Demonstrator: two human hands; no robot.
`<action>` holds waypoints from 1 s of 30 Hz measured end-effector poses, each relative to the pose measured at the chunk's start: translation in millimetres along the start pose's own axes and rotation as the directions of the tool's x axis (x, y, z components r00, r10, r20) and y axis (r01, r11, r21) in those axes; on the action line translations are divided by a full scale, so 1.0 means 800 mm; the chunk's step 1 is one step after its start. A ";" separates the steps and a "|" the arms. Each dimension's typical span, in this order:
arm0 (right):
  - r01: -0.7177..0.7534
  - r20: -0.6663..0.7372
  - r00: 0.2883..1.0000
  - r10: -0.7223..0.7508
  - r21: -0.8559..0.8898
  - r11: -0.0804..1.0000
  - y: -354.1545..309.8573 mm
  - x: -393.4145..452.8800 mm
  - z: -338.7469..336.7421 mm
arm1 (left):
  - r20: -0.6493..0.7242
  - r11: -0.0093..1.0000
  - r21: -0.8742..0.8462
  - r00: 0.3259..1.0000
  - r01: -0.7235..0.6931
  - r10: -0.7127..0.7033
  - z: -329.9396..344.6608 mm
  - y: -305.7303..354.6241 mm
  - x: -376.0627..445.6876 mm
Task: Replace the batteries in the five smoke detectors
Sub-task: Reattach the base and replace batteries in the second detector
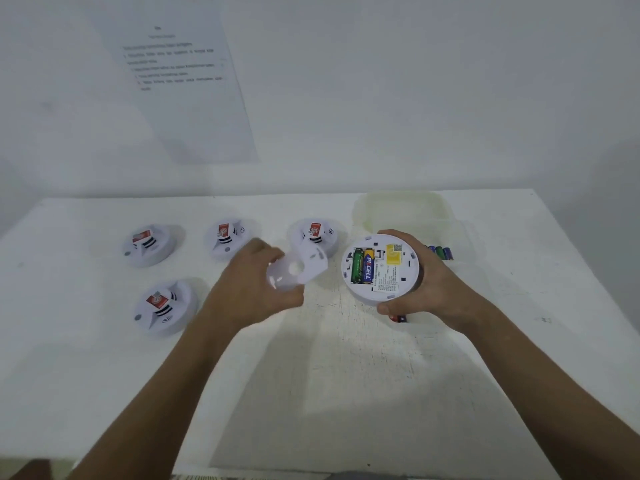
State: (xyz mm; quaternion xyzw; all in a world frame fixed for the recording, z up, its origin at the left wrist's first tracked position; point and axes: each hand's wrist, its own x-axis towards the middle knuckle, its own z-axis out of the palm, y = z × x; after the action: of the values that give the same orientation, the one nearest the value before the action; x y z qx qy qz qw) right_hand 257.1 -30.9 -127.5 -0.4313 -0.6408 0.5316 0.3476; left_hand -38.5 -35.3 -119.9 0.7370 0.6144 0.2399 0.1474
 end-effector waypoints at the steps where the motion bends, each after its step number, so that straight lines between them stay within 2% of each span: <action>1: 0.008 0.004 1.000 -0.008 -0.001 1.000 -0.001 0.002 0.002 | -0.022 1.000 0.001 0.999 -0.025 0.025 -0.012 0.008 0.004; 5: 0.032 0.024 0.999 -0.033 0.006 0.999 -0.006 0.008 0.011 | -0.040 0.987 -0.047 0.988 -0.152 0.150 -0.041 0.050 0.012; 10: 0.069 0.023 0.997 -0.068 -0.014 0.998 -0.015 0.011 0.019 | 0.099 0.963 -0.129 0.963 -0.238 0.251 -0.039 0.090 0.013; 13: 0.084 0.024 0.996 -0.083 -0.037 0.996 -0.017 0.011 0.021 | 0.173 0.962 -0.144 0.952 -0.231 0.254 -0.033 0.099 0.015; 30: 0.081 0.056 0.995 -0.081 -0.008 0.997 -0.019 0.002 0.017 | 0.286 0.964 -0.215 0.934 -0.157 0.216 -0.026 0.097 0.018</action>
State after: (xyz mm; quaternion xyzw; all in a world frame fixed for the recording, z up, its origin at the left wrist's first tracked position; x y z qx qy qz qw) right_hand 241.5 -35.5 -115.5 -0.3919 -0.6699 0.5255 0.3486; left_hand 17.1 -38.1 -60.5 0.8031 0.4856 0.1926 0.2866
